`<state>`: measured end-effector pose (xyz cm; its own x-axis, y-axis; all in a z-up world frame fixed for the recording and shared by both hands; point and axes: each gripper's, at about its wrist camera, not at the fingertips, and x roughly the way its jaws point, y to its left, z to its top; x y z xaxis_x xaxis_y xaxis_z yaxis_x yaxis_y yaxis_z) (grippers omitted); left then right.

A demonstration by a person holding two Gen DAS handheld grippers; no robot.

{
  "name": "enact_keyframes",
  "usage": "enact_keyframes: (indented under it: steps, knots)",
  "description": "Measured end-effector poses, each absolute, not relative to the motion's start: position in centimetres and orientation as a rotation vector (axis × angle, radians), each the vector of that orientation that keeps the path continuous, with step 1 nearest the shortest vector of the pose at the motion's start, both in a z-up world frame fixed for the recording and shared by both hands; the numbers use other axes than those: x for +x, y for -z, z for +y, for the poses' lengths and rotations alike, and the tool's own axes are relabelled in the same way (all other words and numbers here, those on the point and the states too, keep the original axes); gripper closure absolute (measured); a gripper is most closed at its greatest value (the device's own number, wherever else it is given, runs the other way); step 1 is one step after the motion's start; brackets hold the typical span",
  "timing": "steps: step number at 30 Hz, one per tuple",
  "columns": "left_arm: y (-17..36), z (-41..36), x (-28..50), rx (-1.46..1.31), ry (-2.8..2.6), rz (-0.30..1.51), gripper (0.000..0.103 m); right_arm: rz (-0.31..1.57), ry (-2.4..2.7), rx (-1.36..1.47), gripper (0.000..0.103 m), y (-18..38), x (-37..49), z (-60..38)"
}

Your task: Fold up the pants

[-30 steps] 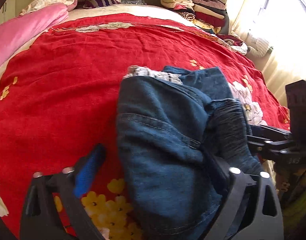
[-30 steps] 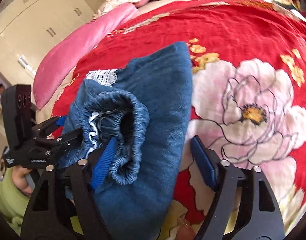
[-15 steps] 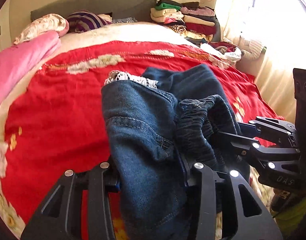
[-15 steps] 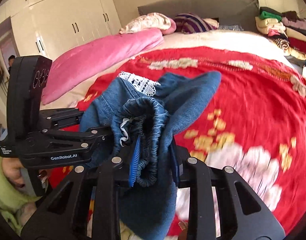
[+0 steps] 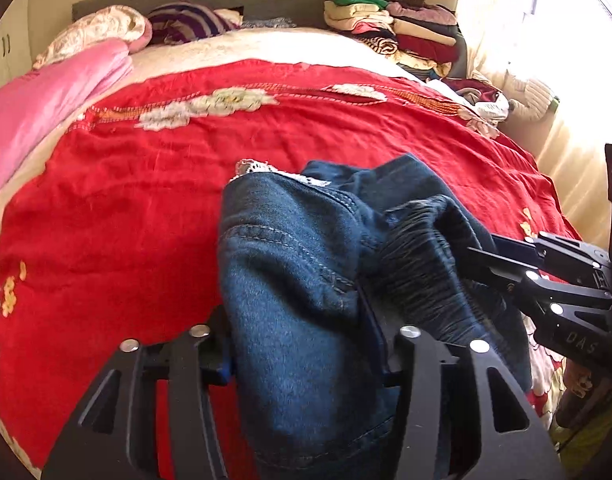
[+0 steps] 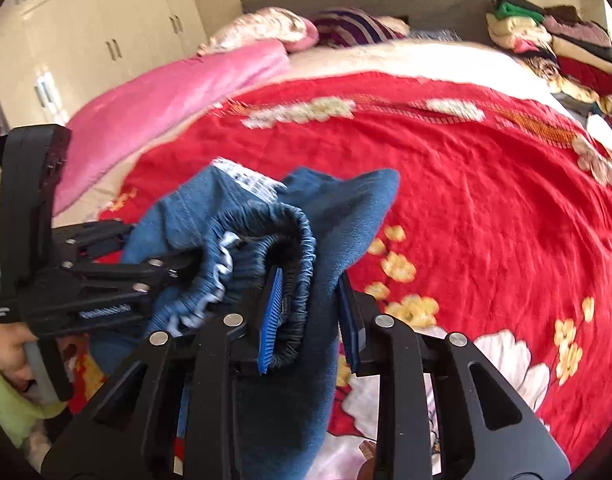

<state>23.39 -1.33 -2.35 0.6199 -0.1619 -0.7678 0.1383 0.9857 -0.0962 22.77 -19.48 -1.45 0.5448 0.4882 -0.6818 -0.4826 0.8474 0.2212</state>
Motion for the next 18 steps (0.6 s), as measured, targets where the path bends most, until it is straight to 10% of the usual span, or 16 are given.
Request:
enact_keyframes:
  steps: [18]
  knots:
    - [-0.9,-0.2,19.6,-0.031,0.118,0.796,0.011,0.683,-0.436,-0.050,0.018,-1.9,17.9,-21.6]
